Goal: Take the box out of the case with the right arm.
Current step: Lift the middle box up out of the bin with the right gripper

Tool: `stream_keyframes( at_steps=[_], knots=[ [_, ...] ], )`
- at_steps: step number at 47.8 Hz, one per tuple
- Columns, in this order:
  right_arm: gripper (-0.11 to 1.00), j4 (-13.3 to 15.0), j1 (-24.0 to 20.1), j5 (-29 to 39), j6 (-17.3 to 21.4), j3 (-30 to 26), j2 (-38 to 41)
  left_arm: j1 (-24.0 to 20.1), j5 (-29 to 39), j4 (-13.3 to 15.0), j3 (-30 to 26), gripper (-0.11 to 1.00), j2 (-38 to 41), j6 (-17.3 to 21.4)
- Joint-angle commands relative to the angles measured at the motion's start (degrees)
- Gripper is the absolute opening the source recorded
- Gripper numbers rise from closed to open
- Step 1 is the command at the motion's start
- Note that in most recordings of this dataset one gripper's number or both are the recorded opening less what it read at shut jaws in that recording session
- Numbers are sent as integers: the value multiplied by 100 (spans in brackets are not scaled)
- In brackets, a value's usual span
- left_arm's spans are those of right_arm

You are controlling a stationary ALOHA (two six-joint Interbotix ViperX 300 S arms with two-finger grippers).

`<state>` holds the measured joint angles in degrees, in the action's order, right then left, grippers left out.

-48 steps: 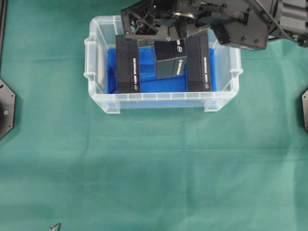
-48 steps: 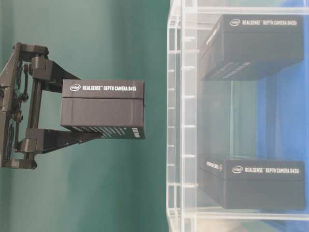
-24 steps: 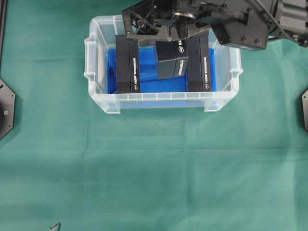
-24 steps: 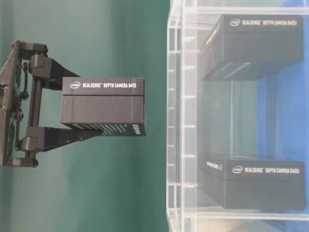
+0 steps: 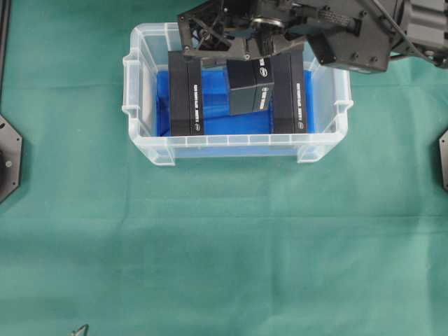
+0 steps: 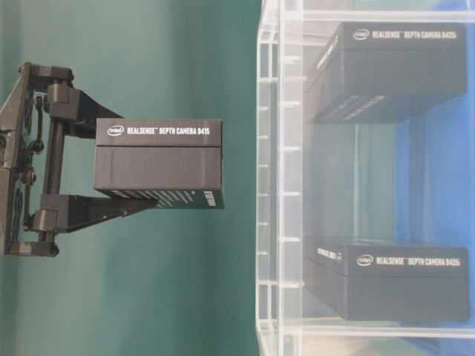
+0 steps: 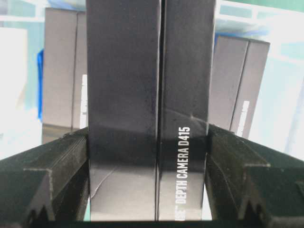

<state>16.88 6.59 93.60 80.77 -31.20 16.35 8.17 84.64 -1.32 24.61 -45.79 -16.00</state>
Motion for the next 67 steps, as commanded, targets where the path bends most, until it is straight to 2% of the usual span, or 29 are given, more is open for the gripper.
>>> stream_keyframes(
  at_steps=[1, 41, 49, 58, 67],
  knots=[
    [67, 35, -18, 9, 9, -158, -299, 18, -9, -9, -149, 0, 18, -9],
    [67, 35, -53, 9, 35, -167, -308, 18, -9, -9, -149, 0, 18, -9],
    [67, 35, -193, 9, 211, -167, -316, 18, -9, -9, -149, 0, 18, -9],
    [67, 158, -466, 132, 413, -167, -334, 18, 0, -9, -149, 0, 18, 0],
    [67, 264, -844, 308, 773, -167, -343, 18, 0, -18, -132, 0, 26, 18]
  ],
)
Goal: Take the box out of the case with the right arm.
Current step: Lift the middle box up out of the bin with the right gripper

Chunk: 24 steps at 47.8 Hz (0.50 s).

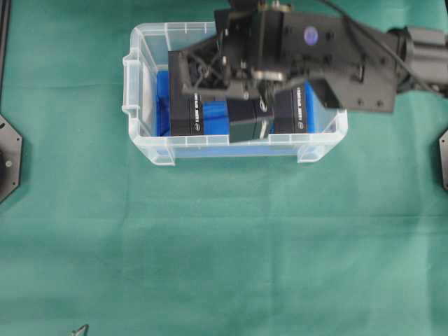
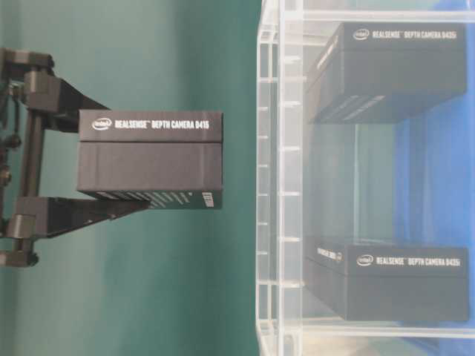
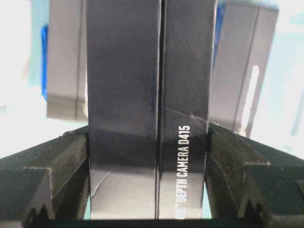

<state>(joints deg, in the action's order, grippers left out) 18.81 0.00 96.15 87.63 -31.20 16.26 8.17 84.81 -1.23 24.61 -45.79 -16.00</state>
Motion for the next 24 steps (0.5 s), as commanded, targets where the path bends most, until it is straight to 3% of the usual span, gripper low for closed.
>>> stream_keyframes(
  at_steps=[1, 24],
  knots=[
    [67, 79, -237, 70, 132, -167, -343, 18, -9, -26, -132, 0, 18, 18],
    [67, 158, -1441, 316, 1380, -176, -334, 18, -9, -35, -123, 0, 18, -18]
  ],
)
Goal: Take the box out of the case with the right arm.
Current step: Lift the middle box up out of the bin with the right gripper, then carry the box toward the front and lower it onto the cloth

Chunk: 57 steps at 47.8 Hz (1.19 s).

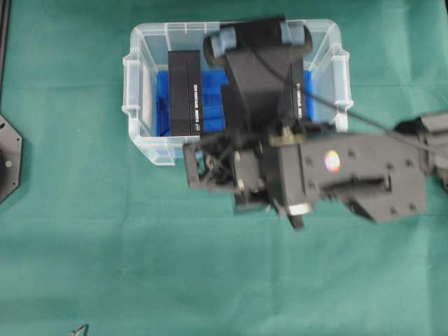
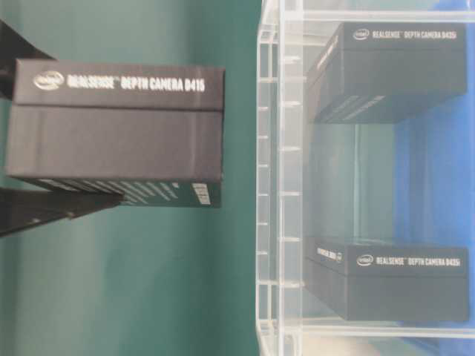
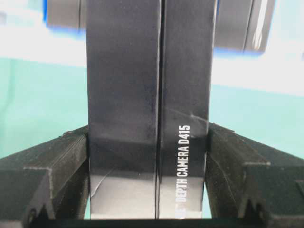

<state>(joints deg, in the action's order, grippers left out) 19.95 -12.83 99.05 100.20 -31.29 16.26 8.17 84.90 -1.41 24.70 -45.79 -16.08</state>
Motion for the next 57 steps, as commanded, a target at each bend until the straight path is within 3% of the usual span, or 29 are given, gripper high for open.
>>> stream_keyframes(
  at_steps=[1, 11, 17, 44, 57],
  knots=[
    [67, 53, -211, 18, 176, -167, -334, 18, -26, -18, -132, 0, 26, -9],
    [67, 53, -642, 26, 765, -167, -325, 18, -26, -18, -132, 0, 18, 0],
    [67, 53, -738, 53, 923, -167, -325, 18, -26, -18, -132, 0, 18, 0],
    [67, 97, -738, 185, 949, -149, -272, 18, -18, -18, -132, 0, 18, 18],
    [67, -167, -729, 0, 1090, 176, 9, 18, -26, -18, -123, 0, 18, 0]
  ],
)
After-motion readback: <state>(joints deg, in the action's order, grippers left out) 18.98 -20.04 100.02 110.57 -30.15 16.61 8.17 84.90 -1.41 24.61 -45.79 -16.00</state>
